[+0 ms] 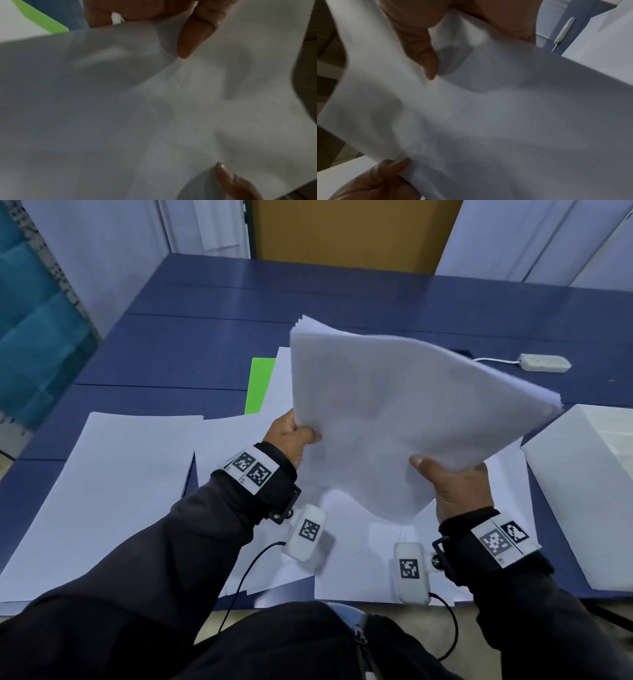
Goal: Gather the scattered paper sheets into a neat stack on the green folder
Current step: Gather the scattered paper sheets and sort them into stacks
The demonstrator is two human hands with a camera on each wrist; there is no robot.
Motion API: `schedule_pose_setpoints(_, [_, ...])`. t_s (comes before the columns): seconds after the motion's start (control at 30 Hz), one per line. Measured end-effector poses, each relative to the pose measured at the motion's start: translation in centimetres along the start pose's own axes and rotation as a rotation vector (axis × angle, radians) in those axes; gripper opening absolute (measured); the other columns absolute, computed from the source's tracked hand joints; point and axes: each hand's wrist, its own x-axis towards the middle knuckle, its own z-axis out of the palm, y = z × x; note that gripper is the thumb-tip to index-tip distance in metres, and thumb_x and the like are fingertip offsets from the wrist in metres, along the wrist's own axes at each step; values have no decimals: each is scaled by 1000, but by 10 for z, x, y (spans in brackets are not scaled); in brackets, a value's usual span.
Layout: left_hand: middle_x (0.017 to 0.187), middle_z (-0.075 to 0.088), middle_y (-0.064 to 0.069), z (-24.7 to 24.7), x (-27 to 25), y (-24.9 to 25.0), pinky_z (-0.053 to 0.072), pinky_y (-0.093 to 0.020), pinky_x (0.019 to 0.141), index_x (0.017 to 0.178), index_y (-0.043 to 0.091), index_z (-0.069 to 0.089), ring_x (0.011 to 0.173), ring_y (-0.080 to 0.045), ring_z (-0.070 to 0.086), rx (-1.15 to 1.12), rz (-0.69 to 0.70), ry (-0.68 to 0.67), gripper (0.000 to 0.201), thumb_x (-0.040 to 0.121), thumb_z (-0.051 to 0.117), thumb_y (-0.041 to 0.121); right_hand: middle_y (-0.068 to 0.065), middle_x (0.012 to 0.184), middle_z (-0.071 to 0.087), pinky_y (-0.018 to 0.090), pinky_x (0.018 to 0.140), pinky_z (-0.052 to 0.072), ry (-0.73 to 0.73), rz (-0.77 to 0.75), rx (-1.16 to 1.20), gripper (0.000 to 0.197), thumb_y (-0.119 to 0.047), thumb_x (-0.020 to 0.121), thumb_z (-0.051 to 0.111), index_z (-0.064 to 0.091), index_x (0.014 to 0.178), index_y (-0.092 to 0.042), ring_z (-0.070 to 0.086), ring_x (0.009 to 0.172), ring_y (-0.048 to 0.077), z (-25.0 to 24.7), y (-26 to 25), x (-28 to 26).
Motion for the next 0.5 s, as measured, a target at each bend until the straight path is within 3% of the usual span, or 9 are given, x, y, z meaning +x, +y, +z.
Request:
schedule_pose_setpoints(0.17, [59,68,13,-4,4,-1,50,-21,70,88,15,59,67,-9,62,-7,-13,48,40,54,47,-1,-16,63,69,18,69,53,-11,-9,-38,29,9,71,72,63,71,-19,66,63,4,0,6,4])
schedule_pose_setpoints(0.23, [59,67,11,-8,6,-10,50,-16,66,100,8,57,62,-6,62,32,-61,34,49,52,46,-1,-15,66,70,20,71,53,-39,69,-100,29,9,71,71,63,74,-19,66,66,6,0,18,5])
schedule_pose_setpoints(0.3, [74,67,1,-15,9,-26,50,-19,72,113,5,52,74,-15,63,129,-122,21,60,52,50,2,-12,70,69,15,66,50,-53,177,-135,27,8,73,70,62,79,-17,65,69,11,3,33,2])
schedule_pose_setpoints(0.37, [95,64,-9,-23,10,-42,48,-31,86,112,11,52,93,-24,59,255,-159,-13,56,57,61,10,-5,75,62,9,56,46,-27,257,-145,20,3,78,68,56,80,-13,59,71,15,5,41,-2])
schedule_pose_setpoints(0.43, [97,60,-7,-33,7,-50,45,-27,75,105,19,52,88,-18,58,376,-197,-23,36,72,65,14,-3,69,50,15,52,41,-7,266,-220,21,-5,83,66,46,76,-7,50,65,15,5,39,-5])
schedule_pose_setpoints(0.5, [81,53,0,-46,4,-54,37,-19,62,108,20,54,68,-1,54,430,-215,30,27,84,60,7,-2,62,45,17,48,38,-22,230,-272,26,-7,86,62,44,69,-9,46,55,12,1,38,-3])
